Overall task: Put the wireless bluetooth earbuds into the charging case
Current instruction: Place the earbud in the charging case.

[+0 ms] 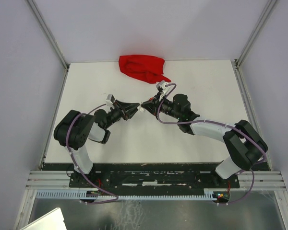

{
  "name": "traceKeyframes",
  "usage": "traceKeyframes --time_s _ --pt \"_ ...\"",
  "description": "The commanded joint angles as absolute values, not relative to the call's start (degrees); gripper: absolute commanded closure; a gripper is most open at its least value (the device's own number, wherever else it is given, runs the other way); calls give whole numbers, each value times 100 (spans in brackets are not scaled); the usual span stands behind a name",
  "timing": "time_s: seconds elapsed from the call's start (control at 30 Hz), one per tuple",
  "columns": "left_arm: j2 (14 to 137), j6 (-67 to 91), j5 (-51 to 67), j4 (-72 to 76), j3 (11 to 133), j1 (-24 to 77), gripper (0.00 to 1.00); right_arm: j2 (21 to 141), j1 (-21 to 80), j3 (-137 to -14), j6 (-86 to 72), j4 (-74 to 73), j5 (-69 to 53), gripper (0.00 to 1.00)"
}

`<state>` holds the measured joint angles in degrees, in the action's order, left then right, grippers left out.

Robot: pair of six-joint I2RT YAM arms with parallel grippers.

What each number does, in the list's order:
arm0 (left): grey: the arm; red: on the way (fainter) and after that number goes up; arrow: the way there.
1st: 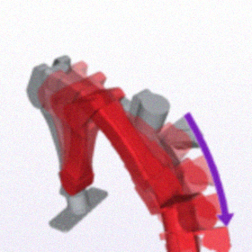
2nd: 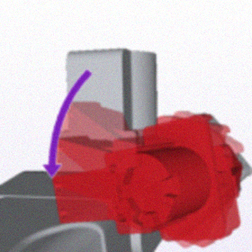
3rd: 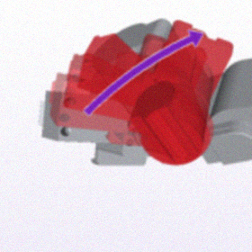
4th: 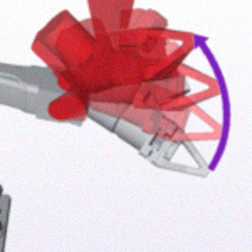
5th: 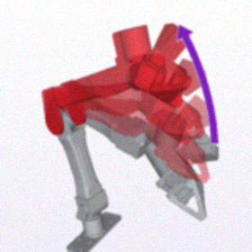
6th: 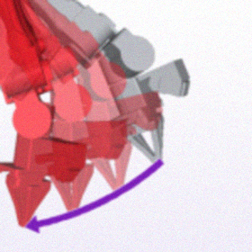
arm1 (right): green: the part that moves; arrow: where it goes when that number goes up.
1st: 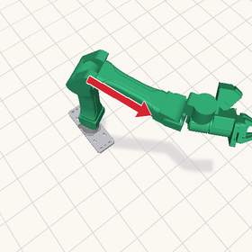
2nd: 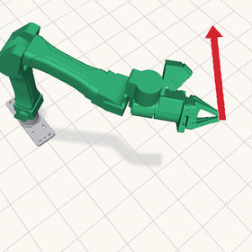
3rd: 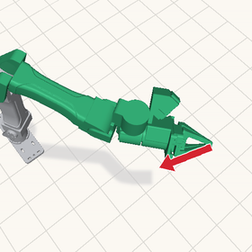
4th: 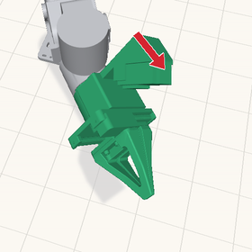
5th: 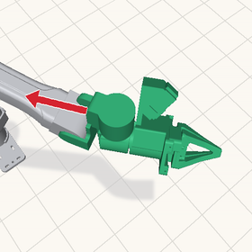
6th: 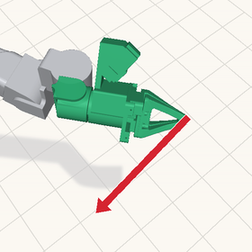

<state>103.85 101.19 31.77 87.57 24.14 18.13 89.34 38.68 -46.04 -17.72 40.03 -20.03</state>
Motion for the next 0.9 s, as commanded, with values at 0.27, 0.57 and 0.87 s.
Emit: traceKeyframes --time_s 0.27,0.57,0.87 --pt "10148 10263 3108 9908 2418 1826 97 8898 3889 -4580 -1661 4207 -1907 96" --pt "10166 10252 3059 9909 2487 1825 97 8739 3885 -4494 -1683 4085 -1898 79" --pt "10412 10069 3059 9866 2538 1814 97 8121 3887 -4372 -1625 3787 -1786 58"
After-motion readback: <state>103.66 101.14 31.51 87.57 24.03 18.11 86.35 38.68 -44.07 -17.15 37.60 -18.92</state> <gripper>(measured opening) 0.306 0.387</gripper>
